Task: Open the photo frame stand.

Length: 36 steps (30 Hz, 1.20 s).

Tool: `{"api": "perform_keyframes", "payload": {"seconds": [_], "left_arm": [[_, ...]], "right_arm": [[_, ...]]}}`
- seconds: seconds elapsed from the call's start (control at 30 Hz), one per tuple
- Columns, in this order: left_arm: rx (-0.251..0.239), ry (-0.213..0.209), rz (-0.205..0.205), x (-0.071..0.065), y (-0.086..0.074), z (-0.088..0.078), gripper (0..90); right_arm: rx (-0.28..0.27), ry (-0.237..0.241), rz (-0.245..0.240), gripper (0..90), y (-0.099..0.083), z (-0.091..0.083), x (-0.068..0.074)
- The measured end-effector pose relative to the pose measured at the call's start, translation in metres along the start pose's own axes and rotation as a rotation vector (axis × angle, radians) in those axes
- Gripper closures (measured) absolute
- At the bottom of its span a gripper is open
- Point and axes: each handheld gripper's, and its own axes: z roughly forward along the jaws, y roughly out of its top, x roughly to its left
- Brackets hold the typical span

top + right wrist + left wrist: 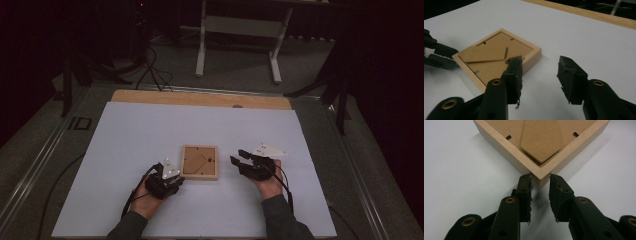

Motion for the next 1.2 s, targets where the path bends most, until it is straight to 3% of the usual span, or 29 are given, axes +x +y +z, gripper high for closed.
{"api": "perform_keyframes", "payload": {"seconds": [0.3, 0.4, 0.6, 0.83, 1.2], "left_arm": [[-0.002, 0.005, -0.003, -0.001, 0.0, 0.0, 70.3], [-0.004, 0.008, -0.004, -0.001, 0.0, 0.0, 70.4], [-0.004, 0.009, -0.005, -0.001, 0.0, 0.0, 70.4], [-0.007, 0.006, -0.004, -0.001, 0.0, -0.001, 71.7], [-0.015, -0.002, 0.002, -0.003, 0.0, 0.0, 66.9]], "right_arm": [[-0.008, 0.103, 0.018, 80.3, 0.001, 0.008, 0.019], [0.01, 0.125, 0.001, 85.5, 0.0, 0.013, 0.026], [0.061, 0.156, -0.042, 88.7, -0.005, 0.022, 0.038], [0.123, 0.146, -0.109, 89.3, -0.014, 0.03, 0.047], [0.125, 0.141, -0.121, 89.8, -0.018, 0.031, 0.046]]}}
